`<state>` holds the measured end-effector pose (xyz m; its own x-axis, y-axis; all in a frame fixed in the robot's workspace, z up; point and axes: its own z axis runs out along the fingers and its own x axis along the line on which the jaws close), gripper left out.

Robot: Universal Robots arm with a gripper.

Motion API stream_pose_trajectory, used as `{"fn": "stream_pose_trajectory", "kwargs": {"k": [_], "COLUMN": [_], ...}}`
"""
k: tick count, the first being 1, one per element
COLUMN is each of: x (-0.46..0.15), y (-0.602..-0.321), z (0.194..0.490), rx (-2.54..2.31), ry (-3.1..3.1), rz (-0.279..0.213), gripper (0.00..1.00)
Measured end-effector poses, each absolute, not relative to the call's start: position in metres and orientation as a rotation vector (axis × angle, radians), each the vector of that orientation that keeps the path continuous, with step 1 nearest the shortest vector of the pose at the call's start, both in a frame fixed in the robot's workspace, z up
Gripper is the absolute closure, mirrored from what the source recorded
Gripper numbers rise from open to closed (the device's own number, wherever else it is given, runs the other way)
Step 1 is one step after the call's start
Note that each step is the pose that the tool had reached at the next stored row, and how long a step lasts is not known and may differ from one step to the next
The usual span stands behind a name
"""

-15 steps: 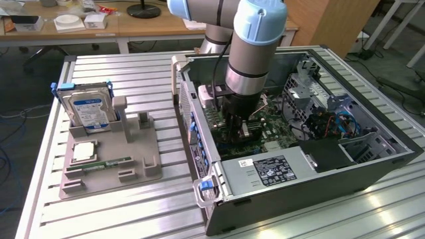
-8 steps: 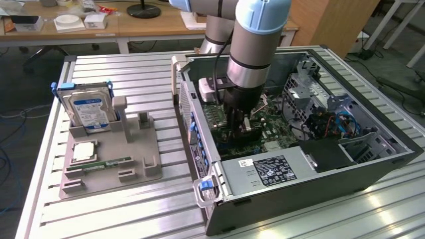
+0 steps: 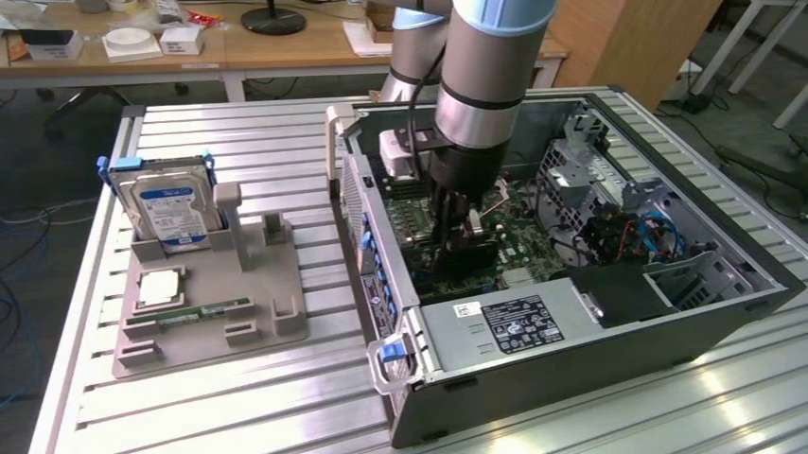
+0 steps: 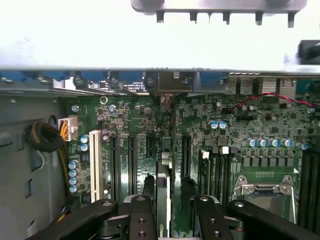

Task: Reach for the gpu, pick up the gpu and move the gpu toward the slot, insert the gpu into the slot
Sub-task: 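Insert the gpu into the slot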

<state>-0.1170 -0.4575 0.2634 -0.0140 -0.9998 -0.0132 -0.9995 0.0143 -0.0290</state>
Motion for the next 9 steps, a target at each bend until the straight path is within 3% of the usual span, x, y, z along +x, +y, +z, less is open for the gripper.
{"fn": "stream_pose_trajectory", "kwargs": {"k": [9], "x": [-0.117], "y": [-0.458], "z": [0.28], "rx": [-2.182], "ry": [2.213], "rz": [-0.024], "gripper": [0.64]}}
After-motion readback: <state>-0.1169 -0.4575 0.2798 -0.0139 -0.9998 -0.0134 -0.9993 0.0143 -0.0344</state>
